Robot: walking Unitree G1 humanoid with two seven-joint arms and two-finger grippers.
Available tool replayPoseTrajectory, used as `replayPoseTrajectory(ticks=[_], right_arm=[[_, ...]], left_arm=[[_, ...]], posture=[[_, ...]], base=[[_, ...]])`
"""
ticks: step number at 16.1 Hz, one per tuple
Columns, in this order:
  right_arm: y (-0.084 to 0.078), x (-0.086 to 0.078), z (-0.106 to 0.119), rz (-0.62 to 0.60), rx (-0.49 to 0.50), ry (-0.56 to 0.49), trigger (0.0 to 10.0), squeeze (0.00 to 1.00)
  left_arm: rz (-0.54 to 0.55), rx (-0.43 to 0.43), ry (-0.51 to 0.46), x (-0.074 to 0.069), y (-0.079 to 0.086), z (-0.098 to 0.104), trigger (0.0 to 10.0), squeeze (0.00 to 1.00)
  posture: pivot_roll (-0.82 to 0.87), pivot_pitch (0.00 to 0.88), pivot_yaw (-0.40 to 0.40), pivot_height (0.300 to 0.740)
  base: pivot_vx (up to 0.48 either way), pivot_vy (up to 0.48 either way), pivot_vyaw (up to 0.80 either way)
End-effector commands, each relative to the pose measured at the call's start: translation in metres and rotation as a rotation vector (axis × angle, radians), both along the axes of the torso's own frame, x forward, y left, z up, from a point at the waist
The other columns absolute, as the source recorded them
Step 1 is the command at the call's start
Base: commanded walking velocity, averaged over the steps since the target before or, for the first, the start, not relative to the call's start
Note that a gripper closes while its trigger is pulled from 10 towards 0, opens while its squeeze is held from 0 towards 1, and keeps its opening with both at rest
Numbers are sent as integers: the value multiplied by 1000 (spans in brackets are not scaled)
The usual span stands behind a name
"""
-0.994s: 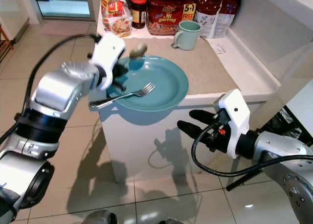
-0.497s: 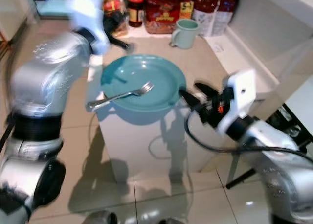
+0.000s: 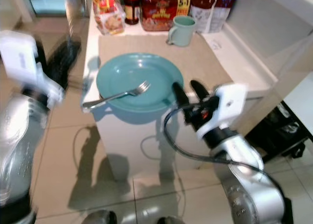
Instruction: Setting the table
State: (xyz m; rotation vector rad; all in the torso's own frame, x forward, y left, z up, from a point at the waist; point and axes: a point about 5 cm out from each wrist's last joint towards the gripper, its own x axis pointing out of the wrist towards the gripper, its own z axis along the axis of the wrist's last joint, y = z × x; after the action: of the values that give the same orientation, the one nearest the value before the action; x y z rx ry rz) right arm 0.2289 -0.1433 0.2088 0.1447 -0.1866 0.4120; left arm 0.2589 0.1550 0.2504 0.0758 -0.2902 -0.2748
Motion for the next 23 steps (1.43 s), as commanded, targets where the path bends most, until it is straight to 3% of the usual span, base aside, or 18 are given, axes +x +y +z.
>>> replayPoseTrajectory(ticks=[1,5,7,10,14,17,22,23], right_arm=[[-3,-2,8,-13,-14,-67,10000,0],[0,2,-3,-5,-48,-64,10000,0],[-2,0,-7,-37,-60,-62,10000,0],[-11,0,-11,-119,-60,-44,10000,0],[-16,4,-16,-174,-68,-30,10000,0],[-22,4,-26,-211,-56,25,10000,0],[-25,8,-24,-215,-66,20,10000,0],[-25,9,-27,-208,-52,44,10000,0]], left_arm=[[-39,12,-86,-11,-9,15,10000,0],[32,56,13,-7,-12,-19,10000,0],[22,39,27,-5,-20,-22,10000,0],[44,113,65,10,-29,-36,10000,0],[5,144,37,16,-43,-33,10000,0],[-24,170,15,17,-51,-31,10000,0],[-22,184,16,21,-56,-32,10000,0],[-20,222,17,21,-56,-36,10000,0]], posture=[[71,65,-87,740],[70,73,-87,740],[58,68,-67,740],[40,74,-54,740],[40,80,-46,740],[33,76,-42,740],[32,74,-50,740],[37,70,-52,740]], base=[[0,-480,0],[0,-480,0],[0,-480,0],[0,-480,533],[0,-480,800],[0,-480,0],[0,-480,0],[0,-480,0]])
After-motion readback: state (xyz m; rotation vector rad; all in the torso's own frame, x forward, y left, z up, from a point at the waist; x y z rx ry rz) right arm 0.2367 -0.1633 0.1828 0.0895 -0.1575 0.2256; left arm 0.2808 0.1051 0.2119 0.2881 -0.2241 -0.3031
